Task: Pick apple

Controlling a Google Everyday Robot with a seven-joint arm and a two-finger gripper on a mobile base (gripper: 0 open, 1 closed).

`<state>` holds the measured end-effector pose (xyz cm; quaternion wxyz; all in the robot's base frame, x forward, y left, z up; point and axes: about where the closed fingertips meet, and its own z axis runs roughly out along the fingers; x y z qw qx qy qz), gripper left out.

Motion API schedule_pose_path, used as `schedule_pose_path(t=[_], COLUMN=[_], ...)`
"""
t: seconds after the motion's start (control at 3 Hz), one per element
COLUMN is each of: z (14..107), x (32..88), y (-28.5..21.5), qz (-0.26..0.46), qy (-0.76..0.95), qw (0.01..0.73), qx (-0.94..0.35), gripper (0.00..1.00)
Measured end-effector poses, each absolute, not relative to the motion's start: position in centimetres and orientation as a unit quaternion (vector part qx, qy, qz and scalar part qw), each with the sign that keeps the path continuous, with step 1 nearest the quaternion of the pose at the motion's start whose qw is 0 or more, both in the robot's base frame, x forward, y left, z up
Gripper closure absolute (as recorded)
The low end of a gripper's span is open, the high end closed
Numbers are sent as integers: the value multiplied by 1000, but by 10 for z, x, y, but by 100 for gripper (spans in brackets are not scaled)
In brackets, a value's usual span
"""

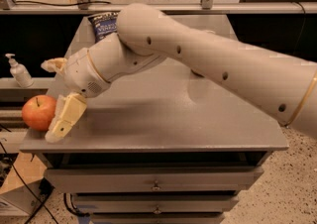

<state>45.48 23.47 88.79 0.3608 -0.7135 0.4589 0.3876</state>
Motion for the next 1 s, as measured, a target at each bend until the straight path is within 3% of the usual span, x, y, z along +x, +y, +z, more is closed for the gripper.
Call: schedule_pose_path(t=[0.67, 1.0], z=[862, 848], x=[449, 451], y=[275, 280], qz=[432, 443], qy=[430, 439], qw=[351, 336], qx=[-710, -706], gripper=[0, 18])
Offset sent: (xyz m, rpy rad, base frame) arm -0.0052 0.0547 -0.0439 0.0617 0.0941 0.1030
